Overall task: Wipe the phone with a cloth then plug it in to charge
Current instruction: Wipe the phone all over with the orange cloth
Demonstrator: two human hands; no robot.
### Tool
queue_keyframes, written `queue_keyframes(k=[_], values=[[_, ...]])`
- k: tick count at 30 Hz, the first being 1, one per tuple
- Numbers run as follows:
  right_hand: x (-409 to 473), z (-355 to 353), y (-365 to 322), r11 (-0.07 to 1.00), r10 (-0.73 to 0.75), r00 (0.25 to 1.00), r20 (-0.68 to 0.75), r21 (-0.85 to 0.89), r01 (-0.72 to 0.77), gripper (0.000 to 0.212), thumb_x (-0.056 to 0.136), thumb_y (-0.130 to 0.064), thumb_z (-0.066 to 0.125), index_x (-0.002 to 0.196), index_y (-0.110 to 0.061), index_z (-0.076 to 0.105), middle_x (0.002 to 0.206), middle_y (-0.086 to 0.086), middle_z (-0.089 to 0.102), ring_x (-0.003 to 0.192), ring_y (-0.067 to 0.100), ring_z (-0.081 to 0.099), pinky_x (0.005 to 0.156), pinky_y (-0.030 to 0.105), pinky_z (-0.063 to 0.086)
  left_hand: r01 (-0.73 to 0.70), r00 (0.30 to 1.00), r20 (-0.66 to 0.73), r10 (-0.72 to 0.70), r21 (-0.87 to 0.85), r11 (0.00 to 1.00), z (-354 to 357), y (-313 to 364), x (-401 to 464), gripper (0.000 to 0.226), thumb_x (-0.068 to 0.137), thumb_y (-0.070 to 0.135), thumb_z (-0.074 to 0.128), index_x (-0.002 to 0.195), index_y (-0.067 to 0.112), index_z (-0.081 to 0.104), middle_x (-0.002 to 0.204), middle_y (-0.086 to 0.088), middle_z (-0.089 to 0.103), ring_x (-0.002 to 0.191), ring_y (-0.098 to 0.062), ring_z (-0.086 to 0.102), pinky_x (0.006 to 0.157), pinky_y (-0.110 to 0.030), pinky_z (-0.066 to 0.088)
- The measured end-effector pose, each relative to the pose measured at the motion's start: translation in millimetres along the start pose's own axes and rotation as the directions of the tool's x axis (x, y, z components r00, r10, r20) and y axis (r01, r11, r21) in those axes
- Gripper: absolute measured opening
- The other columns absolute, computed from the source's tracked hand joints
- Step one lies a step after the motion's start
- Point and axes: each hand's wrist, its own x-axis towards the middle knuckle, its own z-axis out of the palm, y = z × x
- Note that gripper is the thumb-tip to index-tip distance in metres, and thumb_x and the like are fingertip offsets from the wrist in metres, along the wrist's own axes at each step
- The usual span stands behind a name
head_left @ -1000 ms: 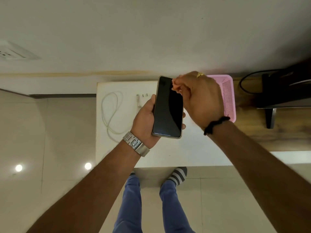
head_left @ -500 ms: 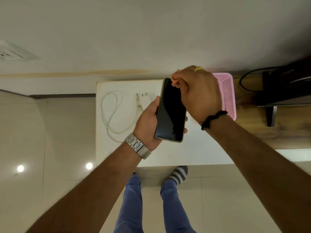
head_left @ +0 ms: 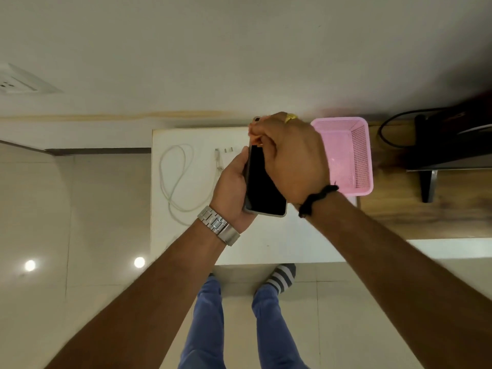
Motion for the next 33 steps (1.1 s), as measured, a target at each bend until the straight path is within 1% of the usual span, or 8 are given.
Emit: queue_keyframes(k=[5,10,13,17,22,27,31,33], values=[[-60,2,-13,0.991,-0.131,0.977,0.166,0.058,0.123,0.020,0.095,-0.011,0.058,0.106,-0.012,0.075,0.106,0.012,0.075,0.091,0.031,0.071,0.083,0.043,0.061,0.076,0.997,-0.020,-0.077,-0.044,0.996,-7,11,1,0.058,0.105,0.055,0.039,0.124,0.014,0.074,0.132,-0.017,0.067,0.113,-0.031,0.068,0.103,-0.044,0.051],[-8,-3,16,0.998,0.059,0.998,0.031,-0.026,-0.058,0.029,0.095,-0.014,0.048,0.107,-0.015,0.075,0.113,0.006,0.073,0.099,0.028,0.067,0.087,0.039,0.054,0.096,0.995,-0.040,-0.095,0.025,0.995,0,-7,1,0.046,0.107,0.047,0.041,0.108,0.020,0.079,0.112,-0.010,0.077,0.095,-0.028,0.075,0.081,-0.043,0.062],[-21,4,1,0.999,0.019,0.997,0.069,0.027,-0.021,0.037,0.096,-0.026,0.038,0.108,-0.017,0.072,0.113,0.003,0.072,0.097,0.022,0.066,0.087,0.029,0.052,0.075,0.996,-0.051,-0.076,-0.024,0.997,3,2,4,0.039,0.105,0.045,0.047,0.116,0.019,0.073,0.118,-0.011,0.073,0.107,-0.028,0.070,0.094,-0.042,0.055],[-62,4,-5,0.991,-0.132,0.978,0.159,0.057,0.125,0.019,0.092,-0.005,0.064,0.106,-0.010,0.075,0.105,0.012,0.075,0.088,0.032,0.072,0.078,0.044,0.063,0.089,0.996,-0.030,-0.088,0.022,0.996,-3,10,6,0.057,0.104,0.055,0.038,0.133,0.014,0.065,0.139,-0.019,0.063,0.120,-0.033,0.065,0.106,-0.045,0.048],[0,5,24,0.997,0.070,0.997,-0.040,0.037,-0.068,0.025,0.097,-0.014,0.052,0.107,-0.016,0.075,0.111,0.005,0.073,0.097,0.025,0.067,0.085,0.040,0.054,0.086,0.994,-0.065,-0.085,0.016,0.996,9,-1,9,0.043,0.105,0.046,0.045,0.112,0.018,0.078,0.111,-0.010,0.076,0.097,-0.027,0.073,0.085,-0.040,0.059],[-50,15,-5,0.988,-0.034,0.999,-0.002,0.153,0.034,0.020,0.096,-0.009,0.059,0.106,-0.014,0.076,0.107,0.006,0.075,0.093,0.024,0.071,0.084,0.036,0.060,0.077,0.990,-0.118,-0.076,0.003,0.997,11,11,8,0.057,0.102,0.052,0.047,0.137,0.010,0.062,0.129,-0.015,0.062,0.121,-0.031,0.059,0.116,-0.045,0.039],[-20,17,4,0.987,0.050,0.996,-0.074,0.154,-0.038,0.021,0.097,-0.011,0.059,0.106,-0.018,0.077,0.112,0.000,0.075,0.098,0.020,0.069,0.089,0.032,0.055,0.054,0.995,-0.083,-0.052,0.011,0.999,10,9,3,0.045,0.105,0.046,0.046,0.110,0.016,0.078,0.108,-0.009,0.075,0.097,-0.026,0.074,0.086,-0.039,0.060],[-7,18,2,0.983,0.087,0.990,-0.110,0.168,-0.068,0.023,0.096,-0.012,0.058,0.106,-0.020,0.077,0.113,-0.003,0.075,0.100,0.017,0.069,0.091,0.030,0.053,0.044,0.995,-0.085,-0.043,0.021,0.999,15,11,4,0.044,0.105,0.043,0.046,0.103,0.017,0.081,0.104,-0.008,0.077,0.096,-0.024,0.075,0.083,-0.037,0.062]])
